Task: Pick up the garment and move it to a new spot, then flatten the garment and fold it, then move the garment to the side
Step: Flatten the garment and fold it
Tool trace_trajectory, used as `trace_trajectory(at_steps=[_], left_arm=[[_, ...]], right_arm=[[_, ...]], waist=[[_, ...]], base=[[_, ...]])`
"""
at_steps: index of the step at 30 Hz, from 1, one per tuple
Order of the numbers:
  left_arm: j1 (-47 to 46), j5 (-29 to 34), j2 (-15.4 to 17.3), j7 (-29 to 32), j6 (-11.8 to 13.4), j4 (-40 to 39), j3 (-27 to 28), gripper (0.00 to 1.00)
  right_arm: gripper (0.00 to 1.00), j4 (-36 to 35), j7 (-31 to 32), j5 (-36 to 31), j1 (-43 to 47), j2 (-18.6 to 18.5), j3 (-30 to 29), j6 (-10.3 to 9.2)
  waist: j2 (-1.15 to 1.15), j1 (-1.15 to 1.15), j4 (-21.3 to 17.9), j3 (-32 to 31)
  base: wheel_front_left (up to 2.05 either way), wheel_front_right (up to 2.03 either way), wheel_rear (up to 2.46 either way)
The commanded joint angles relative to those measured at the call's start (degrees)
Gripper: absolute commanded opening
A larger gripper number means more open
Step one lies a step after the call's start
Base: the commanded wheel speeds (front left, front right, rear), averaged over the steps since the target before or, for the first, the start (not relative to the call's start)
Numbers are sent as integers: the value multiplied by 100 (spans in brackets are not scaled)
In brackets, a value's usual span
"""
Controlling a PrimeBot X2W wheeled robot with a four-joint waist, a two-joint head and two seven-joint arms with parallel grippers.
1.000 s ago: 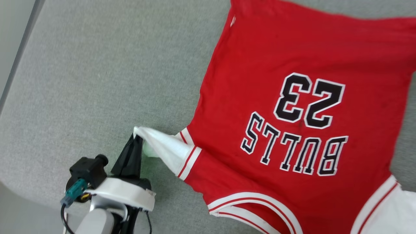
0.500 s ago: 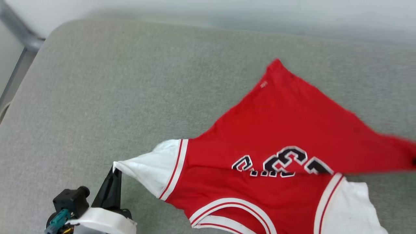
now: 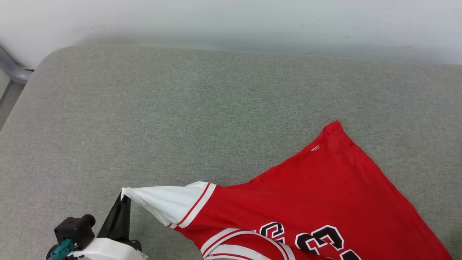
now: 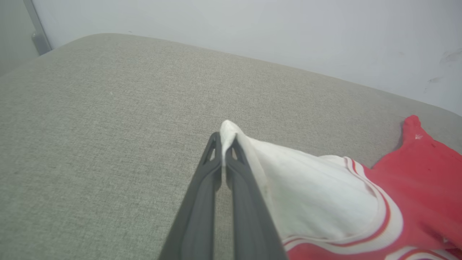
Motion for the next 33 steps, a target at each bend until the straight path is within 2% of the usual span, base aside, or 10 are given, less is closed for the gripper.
trace_trajectory(at_steps=[1,2,11,18,24,33], left_arm=[[44,-37,32,-8,37,-22,37,0],[53,-40,38,-8,42,-24,41,0],[0,0,61,7,39,-105,-35,0],[-181,46,20,12,2,-145,-134,0],[-430,72,-88,-34,-55,-129,-251,0],[-820,141,-299,-116,-193,-10,-415,0]], right_arm=[[40,9,-45,-36,99,137,3,-5],[100,-46,-118,-66,65,190,-65,-5],[100,-928,-613,-187,-880,343,-854,-5],[100,-1419,-501,-385,-2004,358,-737,-5],[100,-1395,173,-588,-3311,318,96,-5],[100,-386,1252,-916,-4960,427,1585,-5]], waist=[[0,1,-13,-5],[0,1,-23,-9],[0,1,31,23],[0,1,209,233],[0,1,445,518],[0,1,792,1003]], base=[[0,0,0],[0,0,0],[0,0,0],[0,0,0],[0,0,0],[0,0,0]])
